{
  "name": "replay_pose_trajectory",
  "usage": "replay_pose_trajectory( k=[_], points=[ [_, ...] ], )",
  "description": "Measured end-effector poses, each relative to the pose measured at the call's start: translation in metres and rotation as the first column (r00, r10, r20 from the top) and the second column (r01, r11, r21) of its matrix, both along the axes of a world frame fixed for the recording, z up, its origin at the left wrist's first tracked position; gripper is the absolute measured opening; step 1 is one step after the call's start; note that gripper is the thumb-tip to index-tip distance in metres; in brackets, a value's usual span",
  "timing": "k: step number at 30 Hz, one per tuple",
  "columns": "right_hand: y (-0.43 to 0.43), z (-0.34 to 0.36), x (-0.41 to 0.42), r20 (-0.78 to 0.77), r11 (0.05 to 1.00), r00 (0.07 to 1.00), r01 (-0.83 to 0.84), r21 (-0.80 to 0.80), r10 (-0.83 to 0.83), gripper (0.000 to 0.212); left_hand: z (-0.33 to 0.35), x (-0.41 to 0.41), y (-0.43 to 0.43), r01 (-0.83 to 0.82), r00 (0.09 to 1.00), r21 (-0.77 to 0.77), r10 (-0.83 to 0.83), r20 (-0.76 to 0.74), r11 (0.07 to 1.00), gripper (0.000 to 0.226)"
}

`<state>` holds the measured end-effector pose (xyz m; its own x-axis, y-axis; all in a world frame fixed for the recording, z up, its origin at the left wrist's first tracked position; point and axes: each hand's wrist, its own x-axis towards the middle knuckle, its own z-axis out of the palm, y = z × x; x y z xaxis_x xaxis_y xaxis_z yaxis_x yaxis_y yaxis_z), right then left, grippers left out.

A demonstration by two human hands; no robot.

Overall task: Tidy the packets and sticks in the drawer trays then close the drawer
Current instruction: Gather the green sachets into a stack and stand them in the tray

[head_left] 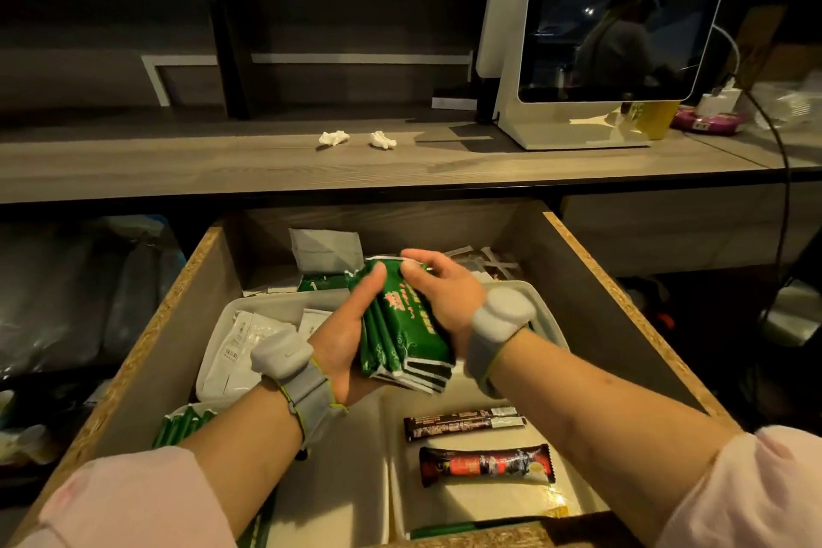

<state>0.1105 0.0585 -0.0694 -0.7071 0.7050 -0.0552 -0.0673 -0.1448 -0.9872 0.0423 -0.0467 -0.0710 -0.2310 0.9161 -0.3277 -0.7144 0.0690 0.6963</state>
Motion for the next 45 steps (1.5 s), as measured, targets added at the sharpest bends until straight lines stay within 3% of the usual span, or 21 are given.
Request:
replay_pose_trajectory(
  k=[2, 5, 7, 9, 11, 12, 15, 20, 21, 23, 24, 25, 26, 27, 29, 32, 34, 37, 39, 42, 45],
  points=[
    [-0.007, -0.012, -0.010, 0.113, 0.977, 0.990, 0.053, 0.207, -0.078, 0.011, -0.002, 0.005, 0.000, -0.002, 1.000, 0.003, 0.001, 0.011, 1.000, 0.047],
    [0.010, -0.020, -0.011, 0.325, 0.948, 0.939, -0.001, 0.320, -0.109, 0.040, -0.001, 0.002, 0.000, -0.038, 0.998, -0.045, 0.035, -0.060, 0.998, 0.038],
    [0.040, -0.024, 0.003, 0.576, 0.790, 0.765, -0.151, 0.594, -0.287, 0.046, -0.002, -0.002, 0.001, -0.074, 0.990, -0.097, 0.061, -0.125, 0.993, 0.026],
    [0.070, -0.032, 0.023, 0.731, 0.661, 0.514, -0.358, 0.659, -0.450, 0.047, -0.006, -0.004, 0.002, -0.082, 0.981, -0.143, 0.055, -0.184, 0.986, 0.021],
    [0.088, -0.047, 0.039, 0.837, 0.696, 0.333, -0.466, 0.546, -0.433, 0.054, -0.012, -0.004, 0.002, -0.079, 0.976, -0.171, 0.042, -0.214, 0.982, 0.021],
    [0.093, -0.055, 0.043, 0.871, 0.738, 0.298, -0.464, 0.490, -0.391, 0.058, -0.013, -0.005, 0.002, -0.075, 0.974, -0.179, 0.034, -0.223, 0.981, 0.021],
    [0.094, -0.069, 0.042, 0.904, 0.850, 0.343, -0.367, 0.378, -0.255, 0.050, -0.015, -0.007, 0.002, -0.059, 0.967, -0.189, 0.009, -0.255, 0.980, 0.021],
    [0.091, -0.040, 0.033, 0.856, 0.678, 0.309, -0.523, 0.516, -0.413, 0.025, -0.015, -0.012, 0.002, -0.082, 0.961, -0.180, 0.030, -0.274, 0.980, 0.022],
    [0.087, -0.029, 0.031, 0.825, 0.657, 0.367, -0.499, 0.565, -0.430, 0.028, -0.015, -0.015, 0.002, -0.098, 0.959, -0.179, 0.045, -0.280, 0.979, 0.023],
    [0.070, -0.008, 0.025, 0.666, 0.820, 0.690, -0.187, 0.542, -0.283, 0.030, -0.014, -0.019, 0.003, -0.128, 0.956, -0.170, 0.076, -0.284, 0.977, 0.029],
    [0.058, 0.002, 0.023, 0.504, 0.920, 0.845, -0.037, 0.390, -0.179, 0.029, -0.013, -0.021, 0.003, -0.134, 0.956, -0.162, 0.084, -0.282, 0.978, 0.034],
    [0.046, 0.011, 0.022, 0.338, 0.990, 0.940, 0.002, 0.143, -0.051, 0.025, -0.012, -0.022, 0.003, -0.141, 0.956, -0.151, 0.095, -0.279, 0.978, 0.041],
    [0.034, 0.018, 0.021, 0.206, 0.993, 0.976, -0.051, -0.105, 0.072, 0.018, -0.011, -0.023, 0.003, -0.141, 0.959, -0.139, 0.101, -0.263, 0.980, 0.046],
    [0.023, 0.022, 0.020, 0.124, 0.949, 0.979, -0.117, -0.291, 0.159, 0.014, -0.010, -0.022, 0.003, -0.138, 0.964, -0.116, 0.106, -0.244, 0.984, 0.046],
    [0.006, 0.023, 0.017, 0.205, 0.925, 0.945, -0.178, -0.337, 0.256, 0.022, -0.005, -0.019, 0.001, -0.132, 0.973, -0.055, 0.119, -0.198, 0.990, 0.040],
    [-0.016, 0.022, 0.012, 0.466, 0.967, 0.862, -0.249, 0.043, 0.201, 0.031, 0.005, -0.018, -0.003, -0.067, 0.987, -0.040, 0.060, -0.149, 0.997, 0.057],
    [-0.022, 0.022, 0.010, 0.474, 0.955, 0.869, -0.248, 0.165, 0.144, 0.035, 0.013, -0.021, -0.009, -0.040, 0.986, -0.050, 0.032, -0.162, 0.998, 0.062],
    [-0.023, 0.024, 0.009, 0.416, 0.917, 0.902, -0.259, 0.302, 0.117, 0.040, 0.026, -0.027, -0.024, -0.031, 0.977, -0.077, 0.014, -0.211, 0.997, 0.042],
    [-0.030, 0.025, 0.008, 0.375, 0.929, 0.889, -0.338, 0.151, 0.263, 0.038, 0.027, -0.031, -0.038, -0.014, 0.968, -0.113, -0.014, -0.249, 0.993, 0.029],
    [-0.051, 0.024, 0.007, 0.378, 0.850, 0.768, -0.513, -0.122, 0.517, 0.024, 0.019, -0.037, -0.065, 0.010, 0.944, -0.270, -0.098, -0.314, 0.963, 0.023],
    [-0.071, 0.018, 0.003, 0.500, 0.747, 0.597, -0.643, -0.169, 0.627, 0.025, 0.007, -0.036, -0.090, 0.028, 0.849, -0.493, -0.281, -0.447, 0.869, 0.022]
  ],
)
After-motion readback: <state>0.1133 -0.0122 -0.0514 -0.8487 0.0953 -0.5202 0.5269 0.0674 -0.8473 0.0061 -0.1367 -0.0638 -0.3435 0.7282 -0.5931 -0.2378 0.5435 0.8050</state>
